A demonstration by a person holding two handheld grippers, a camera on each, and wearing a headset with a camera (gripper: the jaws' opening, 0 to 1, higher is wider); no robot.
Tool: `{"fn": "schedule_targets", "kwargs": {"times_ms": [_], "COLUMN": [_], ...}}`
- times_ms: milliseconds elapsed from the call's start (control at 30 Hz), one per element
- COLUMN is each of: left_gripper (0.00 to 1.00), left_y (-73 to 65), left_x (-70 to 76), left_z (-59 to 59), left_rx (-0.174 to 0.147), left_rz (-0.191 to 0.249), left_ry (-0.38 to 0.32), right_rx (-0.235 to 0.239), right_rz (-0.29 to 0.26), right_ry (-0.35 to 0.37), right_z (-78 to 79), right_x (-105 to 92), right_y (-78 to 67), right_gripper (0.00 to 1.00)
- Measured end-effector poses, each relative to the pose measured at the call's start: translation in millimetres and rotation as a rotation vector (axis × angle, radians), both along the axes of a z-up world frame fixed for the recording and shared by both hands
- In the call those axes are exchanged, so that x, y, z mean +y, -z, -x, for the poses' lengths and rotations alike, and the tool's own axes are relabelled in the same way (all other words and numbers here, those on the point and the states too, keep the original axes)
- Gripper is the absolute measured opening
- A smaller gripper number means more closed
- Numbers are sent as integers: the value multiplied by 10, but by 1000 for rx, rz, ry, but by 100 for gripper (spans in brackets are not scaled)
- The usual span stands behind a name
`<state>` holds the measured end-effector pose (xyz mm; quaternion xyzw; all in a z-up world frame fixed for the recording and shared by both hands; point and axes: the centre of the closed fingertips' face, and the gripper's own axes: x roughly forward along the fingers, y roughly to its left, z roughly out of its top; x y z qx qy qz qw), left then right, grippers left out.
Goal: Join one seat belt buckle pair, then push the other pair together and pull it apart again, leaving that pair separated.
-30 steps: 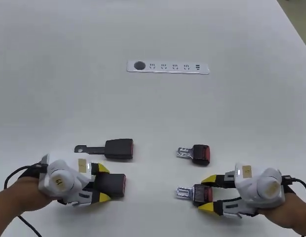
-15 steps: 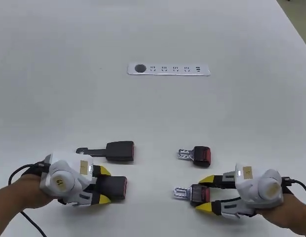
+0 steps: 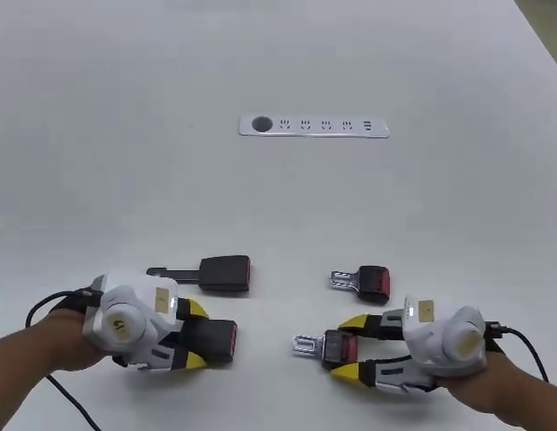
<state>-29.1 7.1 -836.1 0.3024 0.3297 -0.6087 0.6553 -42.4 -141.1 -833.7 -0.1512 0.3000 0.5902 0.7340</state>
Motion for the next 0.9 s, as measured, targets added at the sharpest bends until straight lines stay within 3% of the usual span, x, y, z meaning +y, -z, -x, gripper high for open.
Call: {"fn": "schedule_targets", "kwargs": {"times_ms": [467,900], "left_gripper": [36,35], "left_y": [15,37], "left_x": [13,25], "left_z": [-7,-5], "left_rx": [5,2], "left_rz": [-15,-29], "left_ry": [5,24], "right_rx": [-3,-5], "right_rz": [-36,-37], "right_ry": [-37,-75], "right_z": [-67,-99], "right_x": [532,804], "right_y": [-35,-27], "right_gripper": [35,35]}}
